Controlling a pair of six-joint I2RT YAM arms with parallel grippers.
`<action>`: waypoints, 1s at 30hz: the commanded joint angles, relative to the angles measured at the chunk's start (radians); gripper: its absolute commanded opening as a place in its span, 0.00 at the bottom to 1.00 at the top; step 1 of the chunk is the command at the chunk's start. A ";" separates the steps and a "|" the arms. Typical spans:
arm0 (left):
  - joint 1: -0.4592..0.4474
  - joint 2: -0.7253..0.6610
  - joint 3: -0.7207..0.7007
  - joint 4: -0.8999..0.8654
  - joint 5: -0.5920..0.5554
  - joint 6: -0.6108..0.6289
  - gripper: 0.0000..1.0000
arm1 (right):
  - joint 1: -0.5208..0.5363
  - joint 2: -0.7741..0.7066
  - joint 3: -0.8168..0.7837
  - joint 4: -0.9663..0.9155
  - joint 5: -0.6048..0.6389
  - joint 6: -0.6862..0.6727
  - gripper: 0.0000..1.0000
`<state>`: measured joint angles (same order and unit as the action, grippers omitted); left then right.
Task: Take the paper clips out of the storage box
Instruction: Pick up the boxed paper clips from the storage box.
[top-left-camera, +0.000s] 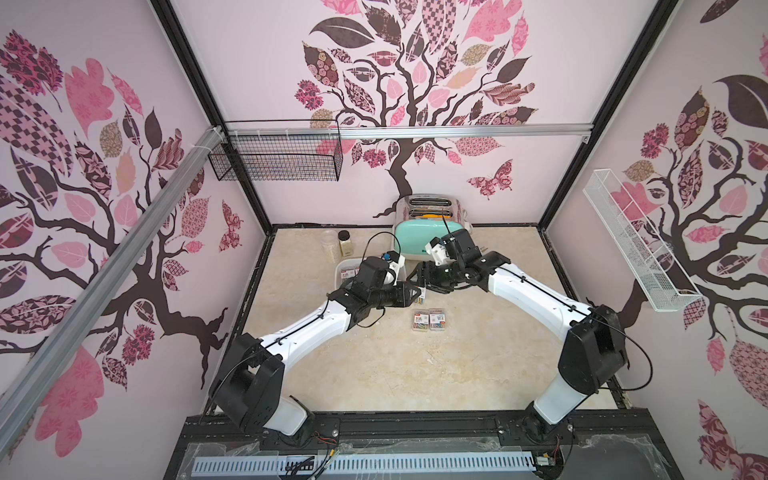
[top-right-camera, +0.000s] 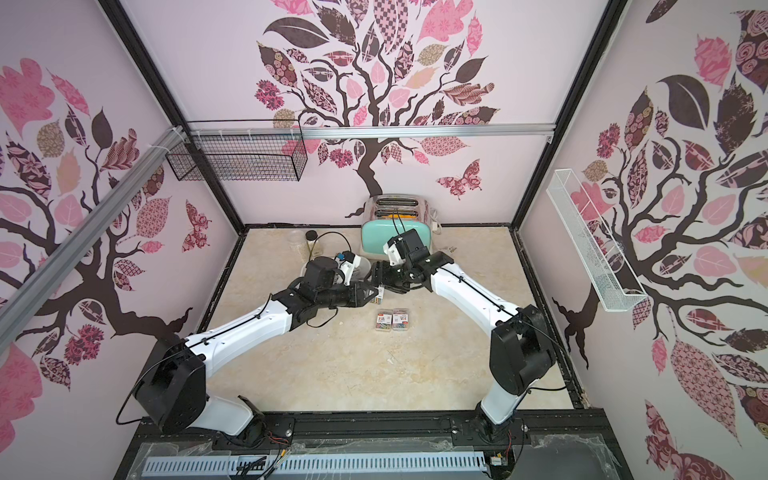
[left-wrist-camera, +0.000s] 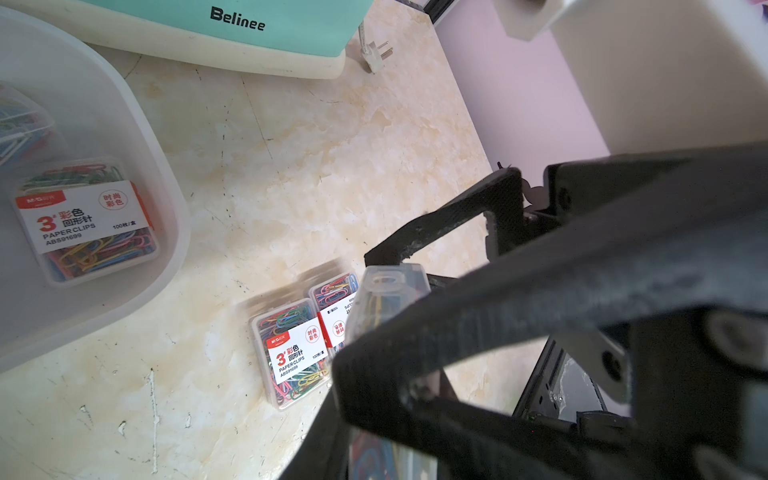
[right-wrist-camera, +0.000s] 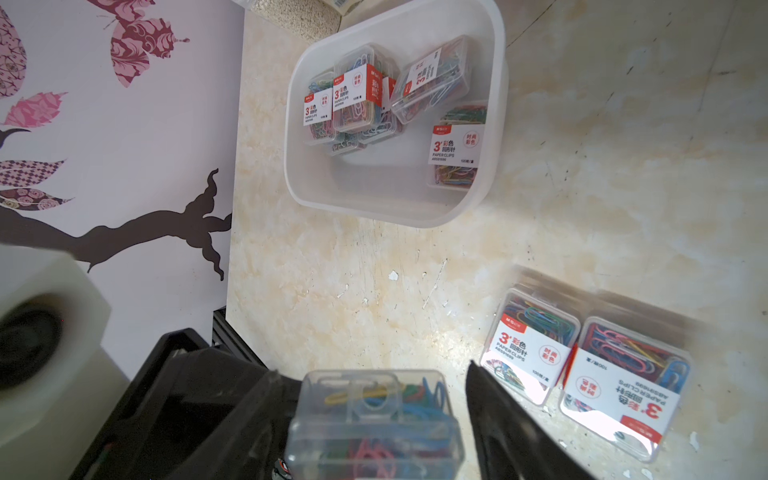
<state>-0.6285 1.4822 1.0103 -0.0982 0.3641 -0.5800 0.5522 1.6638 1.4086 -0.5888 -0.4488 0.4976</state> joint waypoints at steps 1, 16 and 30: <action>-0.003 0.003 0.027 0.043 0.003 -0.004 0.16 | 0.010 0.024 0.002 0.010 -0.005 -0.001 0.62; -0.004 0.017 0.036 0.002 -0.016 0.006 0.50 | 0.011 0.021 0.024 -0.017 0.020 -0.028 0.27; 0.002 -0.073 -0.005 -0.151 -0.094 0.029 0.72 | -0.078 0.012 0.028 -0.125 0.168 -0.152 0.13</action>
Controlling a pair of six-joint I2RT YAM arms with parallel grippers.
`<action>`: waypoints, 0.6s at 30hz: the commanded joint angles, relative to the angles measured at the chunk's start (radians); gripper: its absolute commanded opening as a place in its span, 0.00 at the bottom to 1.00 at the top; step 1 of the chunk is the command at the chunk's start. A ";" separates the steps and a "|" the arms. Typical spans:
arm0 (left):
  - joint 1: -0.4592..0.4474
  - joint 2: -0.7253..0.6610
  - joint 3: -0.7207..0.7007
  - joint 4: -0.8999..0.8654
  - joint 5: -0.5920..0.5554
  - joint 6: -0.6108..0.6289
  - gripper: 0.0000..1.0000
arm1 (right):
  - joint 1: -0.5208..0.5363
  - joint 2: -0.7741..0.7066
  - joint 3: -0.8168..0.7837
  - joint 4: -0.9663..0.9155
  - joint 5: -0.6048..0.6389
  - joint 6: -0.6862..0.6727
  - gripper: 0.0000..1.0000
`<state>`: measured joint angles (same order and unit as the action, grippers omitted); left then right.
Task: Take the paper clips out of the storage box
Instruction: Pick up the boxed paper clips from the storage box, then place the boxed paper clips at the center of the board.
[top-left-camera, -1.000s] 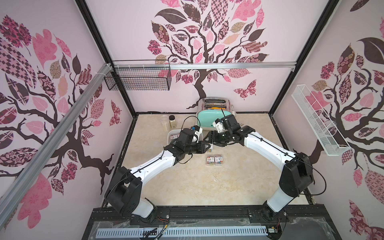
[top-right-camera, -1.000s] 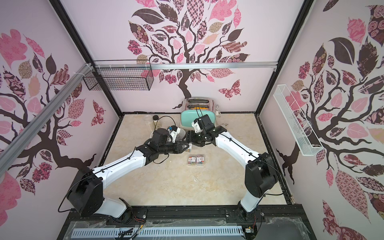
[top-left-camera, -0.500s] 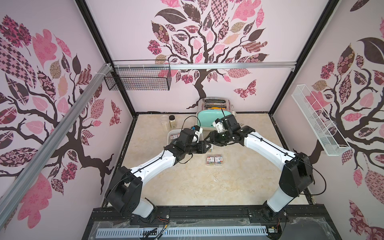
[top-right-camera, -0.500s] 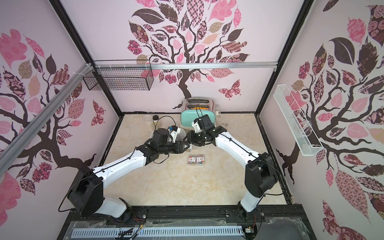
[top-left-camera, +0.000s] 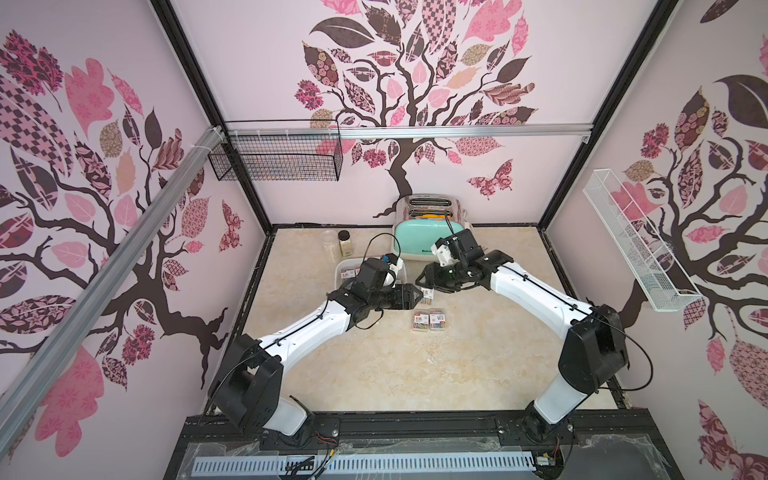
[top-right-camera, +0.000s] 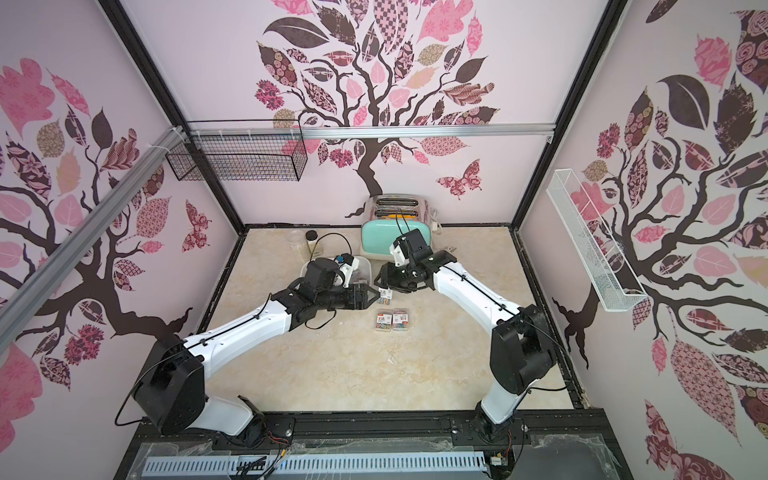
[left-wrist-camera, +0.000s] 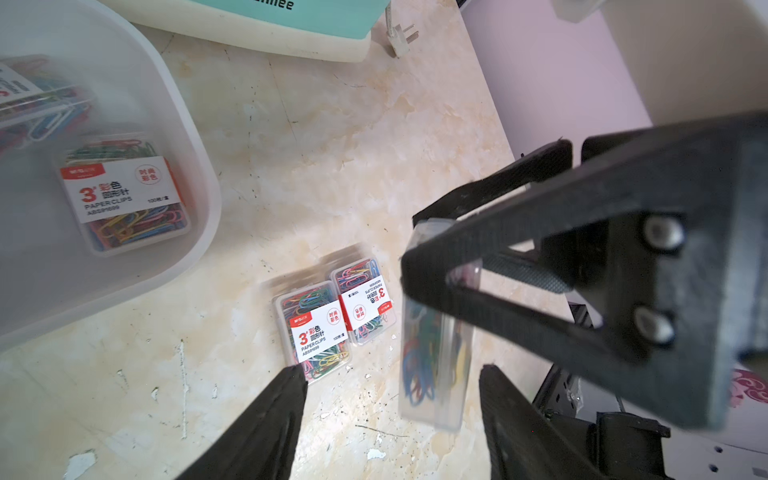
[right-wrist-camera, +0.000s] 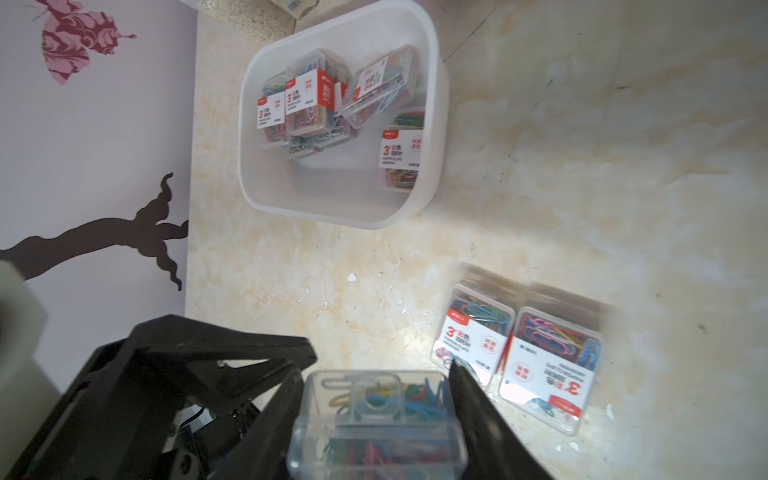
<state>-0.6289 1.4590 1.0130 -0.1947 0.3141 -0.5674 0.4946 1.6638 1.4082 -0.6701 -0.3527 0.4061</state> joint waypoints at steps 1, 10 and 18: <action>0.006 -0.064 -0.016 -0.061 -0.050 0.013 0.73 | -0.022 0.016 0.029 -0.054 0.092 -0.073 0.13; 0.031 -0.102 0.026 -0.223 -0.130 0.044 0.76 | -0.068 0.027 -0.031 -0.089 0.255 -0.166 0.12; 0.030 -0.096 0.077 -0.287 -0.155 0.055 0.76 | -0.078 0.059 -0.072 -0.138 0.351 -0.206 0.12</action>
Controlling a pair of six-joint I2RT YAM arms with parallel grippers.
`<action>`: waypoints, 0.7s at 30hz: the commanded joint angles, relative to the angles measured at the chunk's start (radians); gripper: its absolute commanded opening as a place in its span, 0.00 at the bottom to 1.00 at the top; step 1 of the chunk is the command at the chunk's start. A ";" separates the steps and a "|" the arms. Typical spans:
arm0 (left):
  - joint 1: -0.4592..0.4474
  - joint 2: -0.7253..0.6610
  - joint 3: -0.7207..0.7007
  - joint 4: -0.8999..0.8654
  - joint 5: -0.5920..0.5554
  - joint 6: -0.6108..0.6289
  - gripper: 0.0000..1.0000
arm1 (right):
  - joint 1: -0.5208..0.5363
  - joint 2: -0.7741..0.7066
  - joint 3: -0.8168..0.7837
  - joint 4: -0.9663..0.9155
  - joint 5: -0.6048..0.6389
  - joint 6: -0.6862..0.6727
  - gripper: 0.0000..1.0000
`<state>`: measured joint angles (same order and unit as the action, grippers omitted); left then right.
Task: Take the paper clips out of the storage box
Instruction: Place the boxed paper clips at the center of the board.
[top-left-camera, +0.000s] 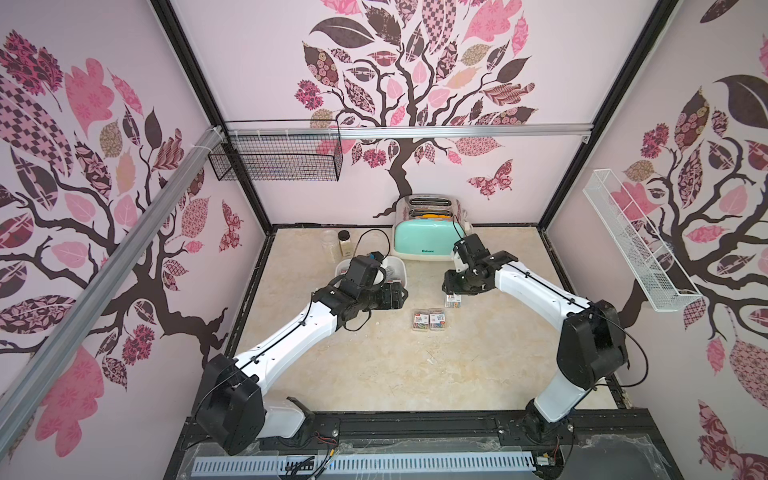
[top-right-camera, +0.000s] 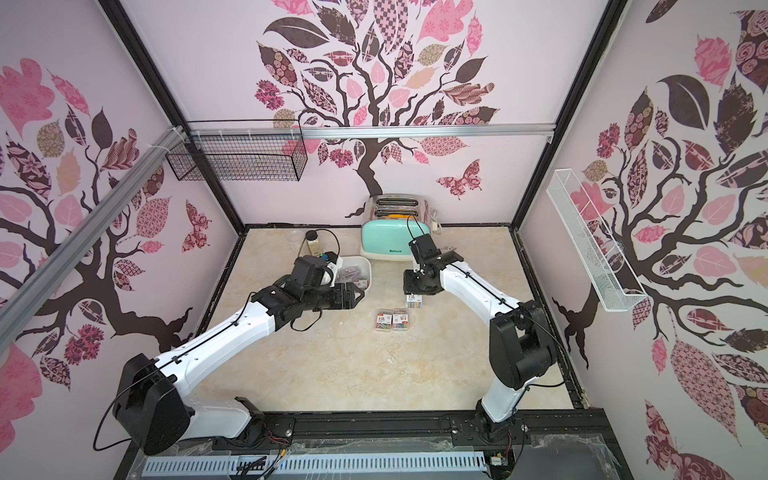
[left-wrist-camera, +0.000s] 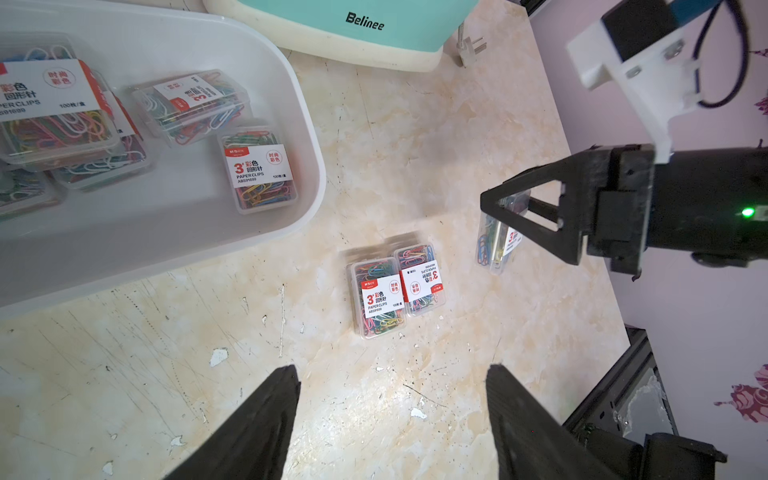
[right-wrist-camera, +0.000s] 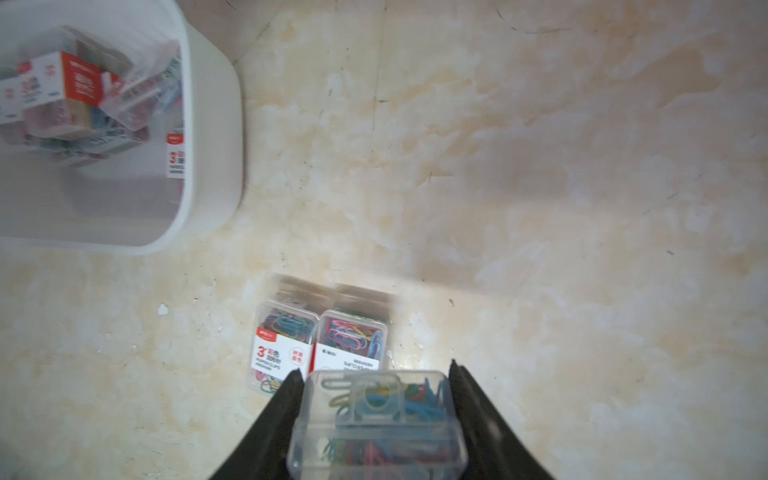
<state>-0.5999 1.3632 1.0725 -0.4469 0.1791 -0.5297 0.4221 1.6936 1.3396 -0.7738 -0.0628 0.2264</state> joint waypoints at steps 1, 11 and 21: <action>0.001 0.000 0.017 -0.036 -0.019 0.017 0.76 | -0.005 0.035 -0.006 -0.040 0.065 -0.025 0.12; 0.000 0.012 0.006 -0.012 0.012 0.015 0.76 | -0.006 0.131 -0.031 -0.044 0.067 0.000 0.12; 0.000 0.022 0.015 -0.022 0.023 0.025 0.76 | -0.006 0.193 -0.043 -0.022 0.049 0.024 0.15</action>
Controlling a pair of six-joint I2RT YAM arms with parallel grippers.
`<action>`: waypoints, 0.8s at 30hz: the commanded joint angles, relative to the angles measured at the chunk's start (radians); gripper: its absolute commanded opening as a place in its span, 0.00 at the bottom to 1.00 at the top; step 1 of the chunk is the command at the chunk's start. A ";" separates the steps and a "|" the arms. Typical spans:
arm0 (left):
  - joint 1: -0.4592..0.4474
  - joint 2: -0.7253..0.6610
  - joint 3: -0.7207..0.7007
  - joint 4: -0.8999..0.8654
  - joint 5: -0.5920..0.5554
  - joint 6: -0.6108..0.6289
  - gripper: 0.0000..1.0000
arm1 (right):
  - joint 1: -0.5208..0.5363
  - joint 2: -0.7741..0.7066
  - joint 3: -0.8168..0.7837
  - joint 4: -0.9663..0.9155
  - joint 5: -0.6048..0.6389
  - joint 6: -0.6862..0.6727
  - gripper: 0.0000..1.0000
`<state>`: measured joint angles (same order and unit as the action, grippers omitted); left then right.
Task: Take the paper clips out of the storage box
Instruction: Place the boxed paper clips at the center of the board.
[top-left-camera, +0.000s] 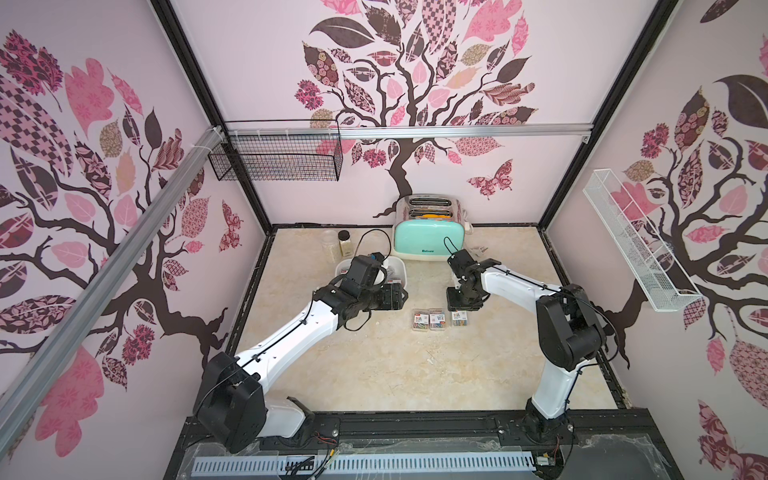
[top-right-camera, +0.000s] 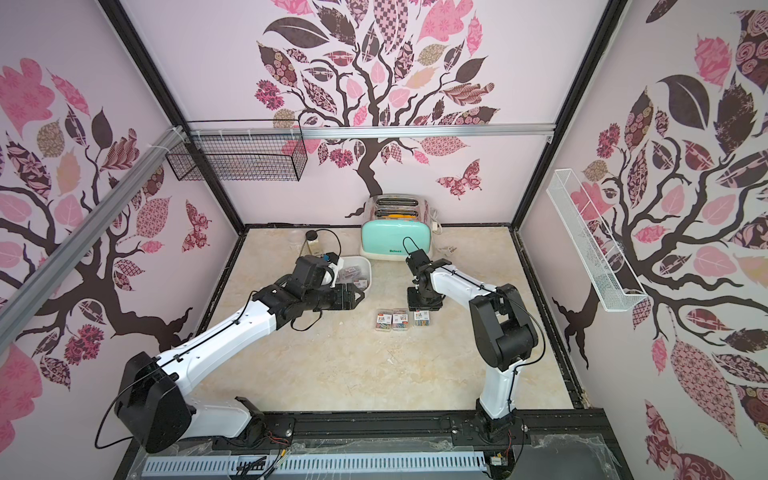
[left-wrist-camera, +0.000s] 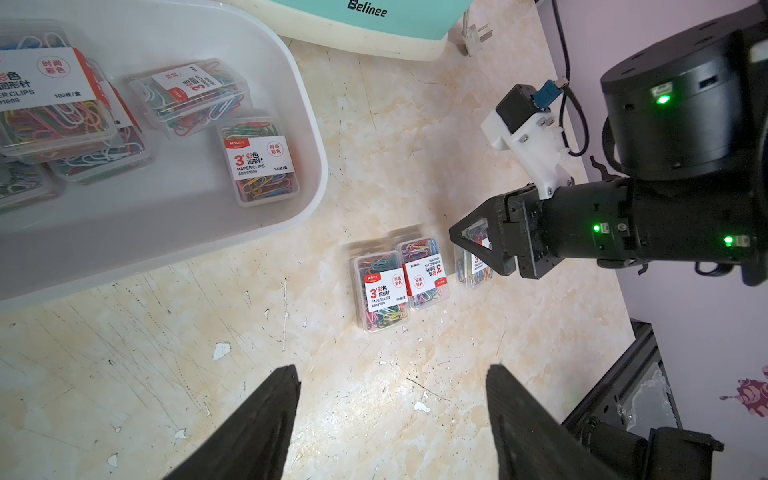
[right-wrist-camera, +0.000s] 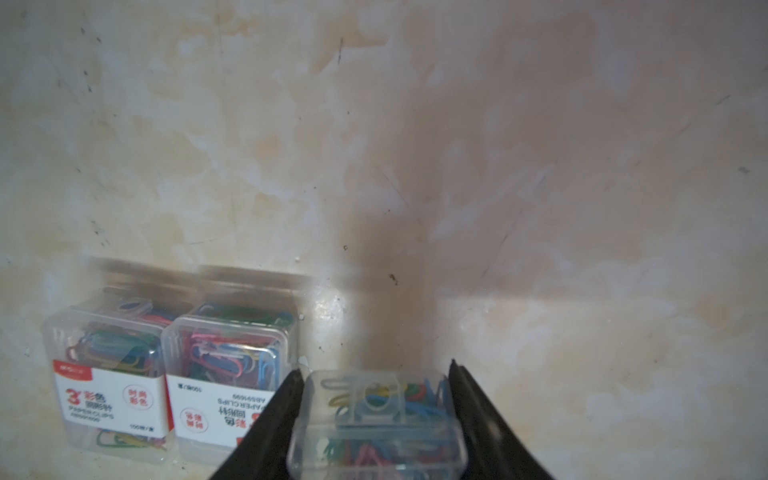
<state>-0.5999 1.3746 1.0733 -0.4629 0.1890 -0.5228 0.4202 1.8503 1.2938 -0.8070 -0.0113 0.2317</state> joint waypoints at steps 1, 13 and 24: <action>0.000 0.013 0.016 -0.005 0.014 0.018 0.76 | -0.004 0.039 0.000 0.019 -0.005 0.022 0.15; 0.000 0.035 0.036 -0.016 0.021 0.030 0.76 | -0.002 0.072 0.021 0.020 -0.022 0.035 0.24; 0.000 0.047 0.045 -0.018 0.023 0.035 0.77 | -0.004 0.079 0.034 0.020 -0.029 0.046 0.46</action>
<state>-0.5999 1.4082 1.0946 -0.4843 0.2066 -0.4999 0.4202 1.8889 1.2949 -0.7979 -0.0326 0.2649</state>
